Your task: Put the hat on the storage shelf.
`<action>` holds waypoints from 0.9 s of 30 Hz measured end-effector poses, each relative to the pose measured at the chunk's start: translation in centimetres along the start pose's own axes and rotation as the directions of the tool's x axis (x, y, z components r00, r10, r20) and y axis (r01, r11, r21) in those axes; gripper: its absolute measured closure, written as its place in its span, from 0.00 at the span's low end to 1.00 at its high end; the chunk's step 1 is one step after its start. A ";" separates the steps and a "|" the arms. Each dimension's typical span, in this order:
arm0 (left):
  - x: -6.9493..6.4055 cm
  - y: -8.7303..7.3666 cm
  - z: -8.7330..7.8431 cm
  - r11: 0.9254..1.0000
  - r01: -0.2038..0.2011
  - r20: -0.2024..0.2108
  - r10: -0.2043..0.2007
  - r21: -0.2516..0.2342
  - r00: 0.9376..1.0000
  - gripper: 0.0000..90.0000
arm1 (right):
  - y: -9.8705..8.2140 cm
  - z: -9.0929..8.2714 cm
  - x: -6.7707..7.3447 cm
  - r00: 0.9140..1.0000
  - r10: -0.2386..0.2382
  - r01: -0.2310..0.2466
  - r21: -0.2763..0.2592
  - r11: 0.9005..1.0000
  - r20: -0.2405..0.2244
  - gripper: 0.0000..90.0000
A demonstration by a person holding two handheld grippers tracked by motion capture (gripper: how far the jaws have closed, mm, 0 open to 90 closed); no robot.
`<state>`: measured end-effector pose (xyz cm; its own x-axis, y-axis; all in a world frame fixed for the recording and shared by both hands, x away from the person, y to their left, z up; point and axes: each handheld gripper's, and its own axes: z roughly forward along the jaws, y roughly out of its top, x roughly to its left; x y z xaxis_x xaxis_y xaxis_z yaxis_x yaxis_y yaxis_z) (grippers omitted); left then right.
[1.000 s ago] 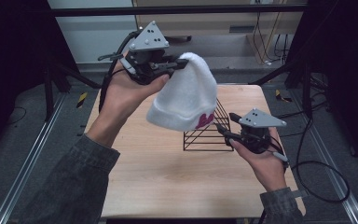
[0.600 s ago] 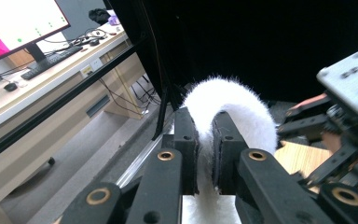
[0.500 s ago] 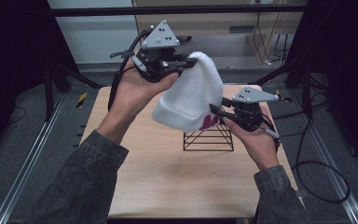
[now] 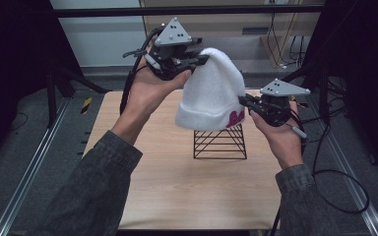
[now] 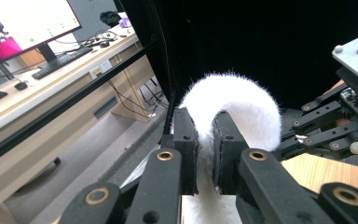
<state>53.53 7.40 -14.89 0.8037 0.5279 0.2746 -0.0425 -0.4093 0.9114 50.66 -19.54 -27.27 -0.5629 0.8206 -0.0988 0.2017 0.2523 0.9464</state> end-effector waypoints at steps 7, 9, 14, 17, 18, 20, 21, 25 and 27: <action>0.4 -0.6 1.9 1.000 0.020 -0.019 -0.020 -0.007 1.000 0.91 | -0.4 0.3 -1.6 0.999 0.008 -0.009 0.015 1.000 0.033 0.94; 0.6 -0.8 2.4 1.000 0.021 -0.025 -0.021 -0.010 0.999 0.91 | -0.4 0.5 -1.8 0.999 0.007 -0.008 0.023 1.000 0.037 0.94; 0.8 -1.3 3.7 1.000 0.031 -0.026 -0.031 -0.005 0.999 0.91 | -0.6 1.1 -2.3 0.999 -0.002 0.000 0.040 0.999 0.049 0.94; 0.7 -1.5 4.1 0.999 0.037 -0.026 -0.037 -0.003 0.999 0.91 | -0.9 1.6 -2.7 0.998 0.005 -0.009 0.055 0.998 0.062 0.94; 0.6 -1.6 4.3 0.999 0.035 -0.031 -0.035 -0.002 0.999 0.91 | -1.2 1.7 -2.9 0.998 0.002 -0.007 0.063 0.998 0.067 0.94; 0.5 -1.7 4.7 0.999 0.036 -0.031 -0.036 -0.003 0.999 0.91 | -1.3 1.7 -2.9 0.998 0.005 -0.009 0.064 0.998 0.068 0.94; 0.6 -1.8 4.8 0.999 0.042 -0.028 -0.042 -0.003 0.999 0.91 | -1.4 1.7 -3.0 0.998 0.003 -0.008 0.065 0.998 0.069 0.94; 0.3 -2.2 5.7 0.999 0.032 -0.023 -0.031 0.017 0.999 0.91 | -2.3 1.8 -3.2 0.997 0.015 -0.020 0.077 0.997 0.070 0.94; 0.3 -2.5 6.2 0.999 0.034 -0.021 -0.033 0.021 0.999 0.91 | -2.8 1.8 -3.4 0.997 0.022 -0.028 0.080 0.996 0.074 0.94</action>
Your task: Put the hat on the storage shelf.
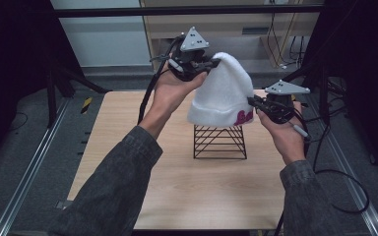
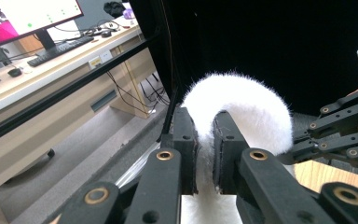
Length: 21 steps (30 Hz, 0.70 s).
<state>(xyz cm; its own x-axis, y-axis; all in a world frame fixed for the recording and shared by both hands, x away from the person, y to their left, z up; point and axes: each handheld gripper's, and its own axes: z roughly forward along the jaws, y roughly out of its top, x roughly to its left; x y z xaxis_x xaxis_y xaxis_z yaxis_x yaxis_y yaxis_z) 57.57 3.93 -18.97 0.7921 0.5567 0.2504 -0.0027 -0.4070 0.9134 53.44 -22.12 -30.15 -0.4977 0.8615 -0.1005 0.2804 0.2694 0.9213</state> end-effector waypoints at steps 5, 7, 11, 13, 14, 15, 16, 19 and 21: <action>0.1 -0.3 0.7 1.000 -0.003 -0.007 0.003 0.008 1.000 0.91 | -0.6 0.2 -0.1 1.000 0.010 -0.010 0.001 1.000 0.006 0.94; 0.4 -0.7 0.8 1.000 -0.001 -0.015 0.001 0.015 1.000 0.91 | -0.9 0.4 0.2 1.000 0.010 -0.010 0.005 1.000 -0.001 0.94; 0.7 -1.5 0.8 1.000 0.016 -0.025 -0.015 0.018 1.000 0.91 | -1.1 0.7 0.6 1.000 0.006 -0.006 0.011 1.000 -0.013 0.94; 0.9 -1.8 0.6 1.000 0.023 -0.026 -0.023 0.017 0.999 0.91 | -1.2 0.8 0.9 1.000 0.001 -0.001 0.013 1.000 -0.017 0.94; 0.9 -2.0 0.6 0.999 0.031 -0.024 -0.030 0.013 0.999 0.91 | -1.2 0.9 1.0 1.000 0.002 -0.002 0.014 1.000 -0.023 0.94; 1.0 -2.1 0.5 0.999 0.026 -0.023 -0.026 0.021 0.999 0.91 | -1.3 1.0 1.2 1.000 0.003 -0.003 0.015 1.000 -0.025 0.94; 1.1 -2.1 0.5 0.999 0.025 -0.023 -0.025 0.026 0.999 0.91 | -1.4 1.0 1.3 1.000 0.000 0.000 0.017 1.000 -0.027 0.94; 1.0 -2.4 0.4 0.999 0.027 -0.015 -0.027 0.031 1.000 0.91 | -1.7 1.1 1.5 1.000 -0.004 0.004 0.021 1.000 -0.027 0.94; 0.9 -2.5 0.5 0.999 0.021 -0.013 -0.021 0.036 1.000 0.90 | -1.9 1.1 1.7 1.000 -0.008 0.008 0.029 1.000 -0.028 0.94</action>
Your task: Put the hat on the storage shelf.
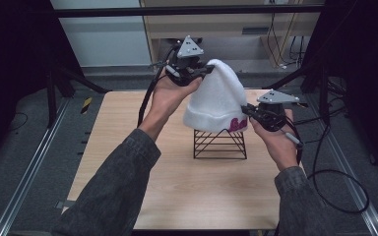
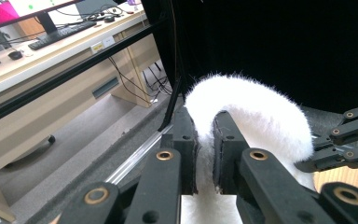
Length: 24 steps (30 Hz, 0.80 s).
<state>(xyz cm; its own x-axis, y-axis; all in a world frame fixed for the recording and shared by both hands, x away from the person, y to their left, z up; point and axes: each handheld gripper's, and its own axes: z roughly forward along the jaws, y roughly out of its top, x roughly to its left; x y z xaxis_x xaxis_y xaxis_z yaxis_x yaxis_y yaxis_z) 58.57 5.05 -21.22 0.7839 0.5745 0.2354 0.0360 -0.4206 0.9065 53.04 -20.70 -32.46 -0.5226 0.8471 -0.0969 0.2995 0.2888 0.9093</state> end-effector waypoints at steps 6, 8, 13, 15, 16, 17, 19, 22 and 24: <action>-0.2 -0.4 0.2 1.000 0.007 0.006 -0.007 0.008 1.000 0.90 | -0.4 0.0 0.5 1.000 -0.020 0.020 0.017 1.000 -0.010 0.94; -0.3 -0.6 0.2 1.000 0.003 0.010 -0.003 0.014 1.000 0.90 | -0.8 0.1 0.6 1.000 -0.017 0.017 0.024 1.000 -0.014 0.94; -0.9 -1.2 0.1 0.999 -0.007 0.027 0.006 0.032 1.000 0.90 | -1.5 -0.1 0.5 1.000 -0.018 0.019 0.037 0.999 -0.014 0.94; -1.1 -1.5 0.1 0.999 -0.010 0.028 0.009 0.040 1.000 0.90 | -1.7 -0.1 0.4 1.000 -0.019 0.020 0.042 0.999 -0.014 0.94; -1.1 -1.5 0.1 0.999 -0.010 0.028 0.009 0.040 1.000 0.90 | -1.7 -0.1 0.4 1.000 -0.019 0.020 0.042 0.999 -0.014 0.94; -1.1 -1.5 0.1 0.999 -0.013 0.029 0.012 0.044 1.000 0.90 | -1.9 -0.1 0.4 1.000 -0.017 0.018 0.045 0.999 -0.016 0.94; -1.3 -1.7 0.1 0.999 -0.016 0.036 0.014 0.049 0.999 0.90 | -2.1 -0.1 0.4 1.000 -0.016 0.017 0.047 0.999 -0.018 0.94; -1.5 -1.9 0.2 0.998 -0.020 0.043 0.017 0.053 0.999 0.90 | -2.4 0.0 0.4 1.000 -0.020 0.021 0.055 0.998 -0.019 0.94; -1.7 -2.1 0.3 0.998 -0.023 0.047 0.021 0.061 0.999 0.90 | -2.6 0.0 0.3 1.000 -0.017 0.018 0.060 0.998 -0.018 0.94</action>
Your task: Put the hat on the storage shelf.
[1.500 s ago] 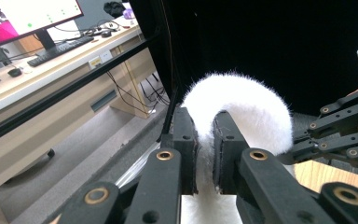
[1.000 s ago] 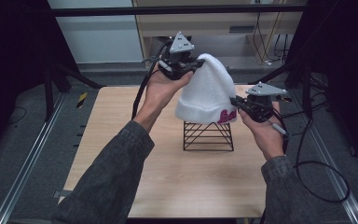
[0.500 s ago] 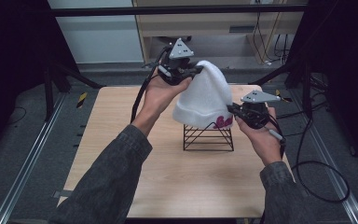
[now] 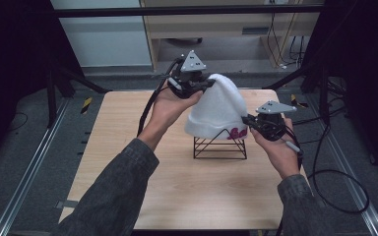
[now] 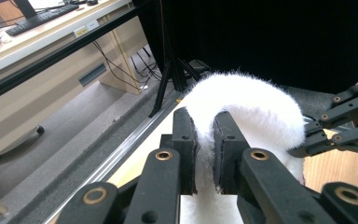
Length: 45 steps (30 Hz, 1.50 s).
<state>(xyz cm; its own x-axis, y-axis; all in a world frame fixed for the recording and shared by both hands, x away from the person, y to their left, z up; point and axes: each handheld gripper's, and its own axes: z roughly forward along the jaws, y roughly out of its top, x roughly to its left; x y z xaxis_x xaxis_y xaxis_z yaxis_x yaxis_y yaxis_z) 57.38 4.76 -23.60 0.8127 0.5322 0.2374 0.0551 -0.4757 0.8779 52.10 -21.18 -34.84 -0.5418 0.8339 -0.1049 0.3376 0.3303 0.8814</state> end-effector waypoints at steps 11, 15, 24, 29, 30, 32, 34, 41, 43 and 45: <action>-0.6 -0.8 0.4 0.999 -0.017 0.027 0.017 0.028 1.000 0.90 | -1.2 0.0 -0.4 1.000 0.007 -0.007 0.021 1.000 0.005 0.94; -0.8 -1.2 0.6 0.999 -0.013 0.032 0.012 0.038 0.999 0.90 | -1.6 0.0 -0.4 1.000 0.008 -0.009 0.032 0.999 0.003 0.94; -1.2 -1.7 1.0 0.998 -0.016 0.049 0.013 0.056 0.999 0.90 | -2.4 0.0 -0.7 1.000 0.007 -0.007 0.046 0.999 0.007 0.94; -1.5 -1.9 1.4 0.998 -0.016 0.062 0.012 0.060 0.998 0.90 | -3.0 -0.1 -0.8 1.000 0.010 -0.011 0.051 0.999 0.018 0.94; -1.6 -2.0 1.5 0.998 -0.017 0.066 0.013 0.064 0.998 0.90 | -3.1 0.0 -0.8 1.000 0.014 -0.015 0.056 0.998 0.022 0.94; -1.7 -2.1 1.7 0.998 -0.013 0.071 0.008 0.067 0.997 0.90 | -3.3 0.0 -0.9 1.000 0.014 -0.016 0.060 0.998 0.025 0.94; -1.8 -2.2 1.8 0.997 -0.014 0.072 0.009 0.070 0.997 0.90 | -3.5 0.0 -0.9 1.000 0.016 -0.018 0.062 0.998 0.026 0.94; -2.3 -2.7 2.2 0.995 -0.030 0.090 0.022 0.096 0.996 0.90 | -4.5 0.2 -0.9 1.000 0.024 -0.025 0.084 0.996 0.018 0.94; -2.3 -2.8 2.3 0.995 -0.027 0.092 0.018 0.096 0.996 0.90 | -4.6 0.3 -0.9 1.000 0.024 -0.025 0.087 0.996 0.017 0.94; -2.5 -3.1 2.4 0.994 -0.028 0.100 0.018 0.102 0.995 0.90 | -4.8 0.3 -0.9 1.000 0.025 -0.027 0.092 0.995 0.018 0.93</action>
<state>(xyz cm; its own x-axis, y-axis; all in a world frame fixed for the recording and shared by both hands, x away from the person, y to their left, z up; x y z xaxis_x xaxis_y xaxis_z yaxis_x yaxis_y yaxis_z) 56.59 3.20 -27.95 0.8675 0.4509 0.2101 0.0912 -0.5593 0.8239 51.22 -23.33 -39.11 -0.5192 0.8498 -0.0910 0.4211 0.3471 0.8380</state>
